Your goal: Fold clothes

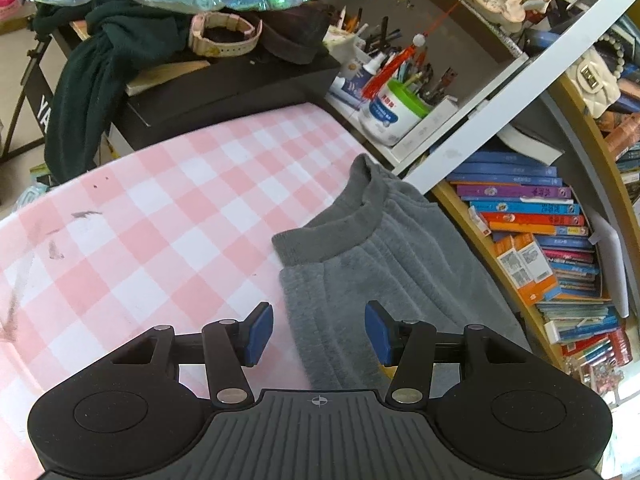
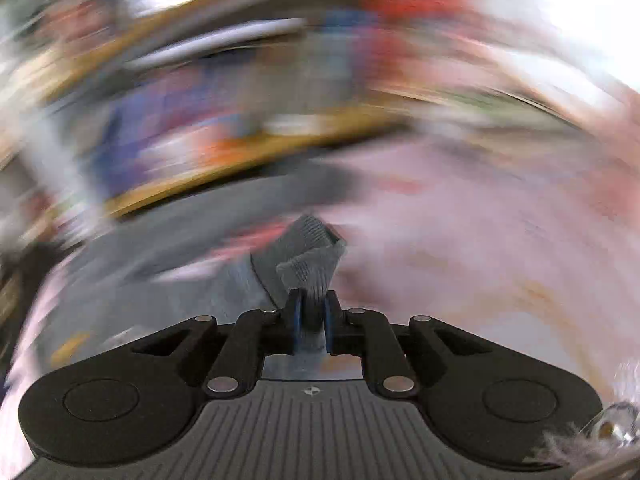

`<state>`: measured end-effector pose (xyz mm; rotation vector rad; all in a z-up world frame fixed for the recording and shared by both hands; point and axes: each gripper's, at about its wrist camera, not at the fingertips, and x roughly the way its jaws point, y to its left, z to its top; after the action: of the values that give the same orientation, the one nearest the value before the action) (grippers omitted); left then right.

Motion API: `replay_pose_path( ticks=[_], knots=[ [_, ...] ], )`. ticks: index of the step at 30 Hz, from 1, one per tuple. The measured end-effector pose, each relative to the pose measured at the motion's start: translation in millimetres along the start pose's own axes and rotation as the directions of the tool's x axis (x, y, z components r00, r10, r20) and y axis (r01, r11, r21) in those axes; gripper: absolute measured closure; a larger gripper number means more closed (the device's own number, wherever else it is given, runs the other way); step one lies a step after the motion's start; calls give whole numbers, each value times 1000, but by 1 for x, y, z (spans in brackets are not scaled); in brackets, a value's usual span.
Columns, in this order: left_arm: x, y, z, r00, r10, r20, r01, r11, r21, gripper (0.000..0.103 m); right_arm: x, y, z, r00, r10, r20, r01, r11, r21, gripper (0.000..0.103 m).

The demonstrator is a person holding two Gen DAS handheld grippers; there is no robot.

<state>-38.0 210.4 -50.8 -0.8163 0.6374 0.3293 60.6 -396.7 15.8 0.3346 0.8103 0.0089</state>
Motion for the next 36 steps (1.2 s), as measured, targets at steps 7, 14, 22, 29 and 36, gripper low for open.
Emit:
replay_pose_path(
  ticks=[7, 14, 22, 29, 36],
  knots=[
    [13, 0, 3, 1000, 18, -21, -19, 999, -26, 53, 2, -68, -32, 998, -37, -54, 54, 930, 364, 62],
    [34, 6, 14, 999, 27, -35, -31, 993, -112, 55, 13, -56, -34, 997, 10, -82, 23, 919, 393, 62],
    [52, 8, 16, 999, 30, -27, -34, 982, -188, 83, 30, -39, -31, 994, -35, -103, 66, 947, 315, 73],
    [-16, -35, 22, 971, -184, 150, 177, 982, 59, 93, 19, -33, -17, 999, -34, -18, 37, 967, 253, 97],
    [-17, 29, -1, 1000, -29, 7, 30, 991, -129, 92, 11, -46, -32, 996, -51, -76, 68, 968, 241, 97]
  ],
)
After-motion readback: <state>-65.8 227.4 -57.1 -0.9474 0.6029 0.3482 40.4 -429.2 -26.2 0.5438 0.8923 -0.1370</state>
